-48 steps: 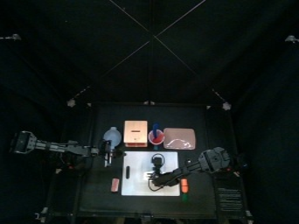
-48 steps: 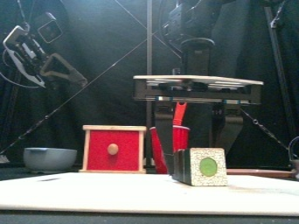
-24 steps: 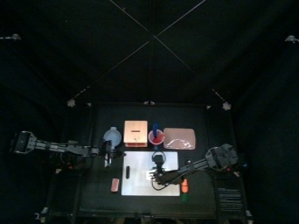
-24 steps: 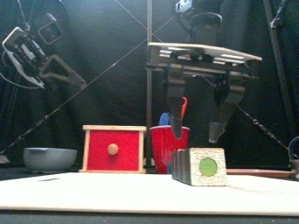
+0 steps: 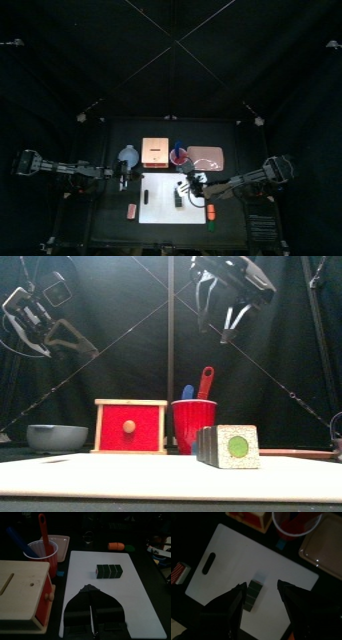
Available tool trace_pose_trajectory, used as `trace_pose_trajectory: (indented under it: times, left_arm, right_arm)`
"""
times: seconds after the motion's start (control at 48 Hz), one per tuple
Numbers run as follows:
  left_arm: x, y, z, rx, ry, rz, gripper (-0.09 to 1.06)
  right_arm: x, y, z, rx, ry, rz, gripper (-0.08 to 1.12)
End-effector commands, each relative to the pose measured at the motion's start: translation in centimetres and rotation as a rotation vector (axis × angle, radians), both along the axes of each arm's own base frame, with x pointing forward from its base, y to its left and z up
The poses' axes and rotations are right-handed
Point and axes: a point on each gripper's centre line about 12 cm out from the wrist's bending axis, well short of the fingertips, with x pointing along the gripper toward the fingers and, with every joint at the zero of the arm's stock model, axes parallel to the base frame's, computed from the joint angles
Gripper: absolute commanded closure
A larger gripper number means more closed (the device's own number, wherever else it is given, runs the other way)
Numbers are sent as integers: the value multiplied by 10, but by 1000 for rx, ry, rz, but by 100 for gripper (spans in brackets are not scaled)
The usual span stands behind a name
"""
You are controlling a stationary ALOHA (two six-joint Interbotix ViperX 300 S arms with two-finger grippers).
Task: Place sushi on board then cut the sushi with the knife then place the pieces on the plate
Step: Pick knife at handle with right hand
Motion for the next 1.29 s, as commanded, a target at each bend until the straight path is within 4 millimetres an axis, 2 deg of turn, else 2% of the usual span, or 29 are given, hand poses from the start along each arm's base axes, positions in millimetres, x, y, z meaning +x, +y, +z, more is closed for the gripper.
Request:
trace_pose_trajectory:
  times: [0.021, 0.188, 0.354, 0.458, 0.646, 1.021, 1.292]
  left_arm:
    - [3, 1, 5, -3, -17, 6, 99]
    - [3, 1, 5, -3, -17, 6, 99]
    - [3, 2, 4, -4, -15, 10, 99]
    - [3, 2, 5, -11, -17, 16, 99]
    - [3, 3, 4, -28, -14, 29, 99]
    - [2, 5, 4, -52, -15, 50, 99]
    - [0, 6, 1, -60, -6, 57, 99]
  right_arm:
    - [-10, -27, 36, 0, -57, 36, 19]
    - [-21, -61, 59, -59, -38, 154, 19]
    - [-24, -90, 64, -49, -13, 250, 19]
    - [-19, -103, 64, -2, -26, 309, 19]
    - [-7, -112, 57, 42, 1, 488, 19]
    - [11, -149, 37, 101, 168, 565, 19]
    - [34, -154, 12, 211, 293, 653, 19]
